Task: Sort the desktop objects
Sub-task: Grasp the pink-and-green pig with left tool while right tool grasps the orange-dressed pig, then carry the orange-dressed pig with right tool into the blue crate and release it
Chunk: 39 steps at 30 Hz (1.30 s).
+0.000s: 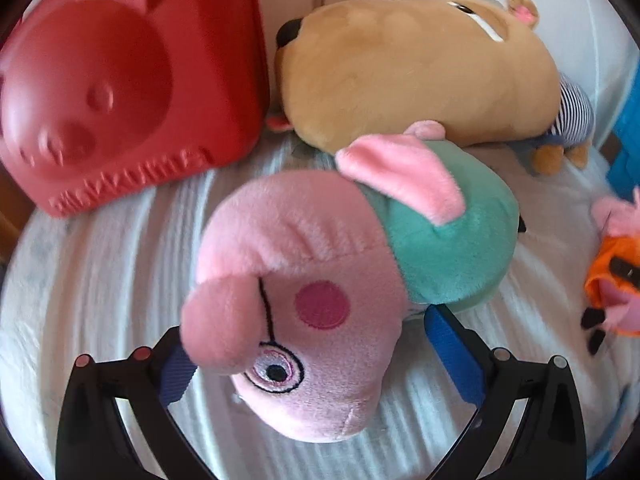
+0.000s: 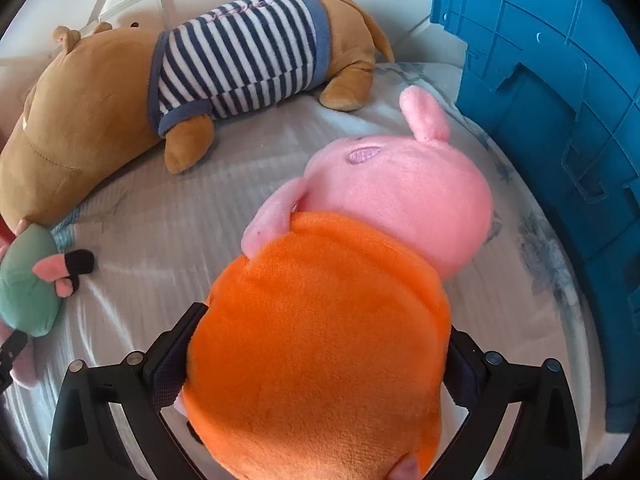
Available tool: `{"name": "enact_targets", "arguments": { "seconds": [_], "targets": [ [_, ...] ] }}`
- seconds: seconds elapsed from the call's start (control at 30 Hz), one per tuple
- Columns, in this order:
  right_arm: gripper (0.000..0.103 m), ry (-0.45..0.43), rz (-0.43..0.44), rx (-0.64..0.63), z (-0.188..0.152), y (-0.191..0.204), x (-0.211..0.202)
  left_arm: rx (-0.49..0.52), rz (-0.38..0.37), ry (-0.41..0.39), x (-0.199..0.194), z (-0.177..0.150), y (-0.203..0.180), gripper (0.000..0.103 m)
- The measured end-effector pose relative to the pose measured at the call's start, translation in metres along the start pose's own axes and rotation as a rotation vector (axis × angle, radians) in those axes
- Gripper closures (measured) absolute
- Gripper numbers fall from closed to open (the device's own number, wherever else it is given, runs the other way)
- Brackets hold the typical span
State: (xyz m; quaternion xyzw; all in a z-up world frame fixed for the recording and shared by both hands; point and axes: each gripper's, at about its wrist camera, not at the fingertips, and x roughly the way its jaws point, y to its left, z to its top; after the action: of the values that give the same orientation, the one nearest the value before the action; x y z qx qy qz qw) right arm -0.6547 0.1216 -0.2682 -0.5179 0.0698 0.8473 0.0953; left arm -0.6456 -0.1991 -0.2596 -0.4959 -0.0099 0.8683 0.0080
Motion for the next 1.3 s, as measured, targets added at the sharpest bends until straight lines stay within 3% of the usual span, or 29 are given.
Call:
{"name": "enact_targets", "arguments": {
  "seconds": [0.07,0.17,0.27,0.57,0.8,0.9,1.3],
  "targets": [
    [0.000,-0.001,0.003,-0.001,0.000,0.002,0.006,-0.033,-0.015,-0.006,-0.003,-0.003,0.001,0.007],
    [0.000,-0.009,-0.003,-0.034,-0.002,0.007,0.008,-0.058,-0.016,-0.025,-0.012,-0.006,0.001,0.030],
    [0.009,-0.043,0.002,-0.085,-0.004,0.013,0.000,-0.075,-0.019,-0.033,-0.022,-0.009,0.002,0.038],
    [0.011,-0.116,0.079,-0.154,-0.011,0.029,-0.051,-0.071,-0.039,-0.123,-0.086,-0.008,-0.001,0.038],
    [0.011,-0.184,0.144,-0.183,-0.014,0.037,-0.114,-0.063,-0.051,-0.187,-0.140,-0.014,-0.003,0.039],
    [0.011,-0.197,0.178,-0.204,-0.021,0.039,-0.141,-0.059,-0.050,-0.202,-0.150,-0.015,-0.001,0.040],
    [0.011,-0.276,0.261,-0.280,-0.061,0.042,-0.236,-0.038,-0.052,-0.293,-0.250,-0.047,-0.019,0.040]
  ]
}}
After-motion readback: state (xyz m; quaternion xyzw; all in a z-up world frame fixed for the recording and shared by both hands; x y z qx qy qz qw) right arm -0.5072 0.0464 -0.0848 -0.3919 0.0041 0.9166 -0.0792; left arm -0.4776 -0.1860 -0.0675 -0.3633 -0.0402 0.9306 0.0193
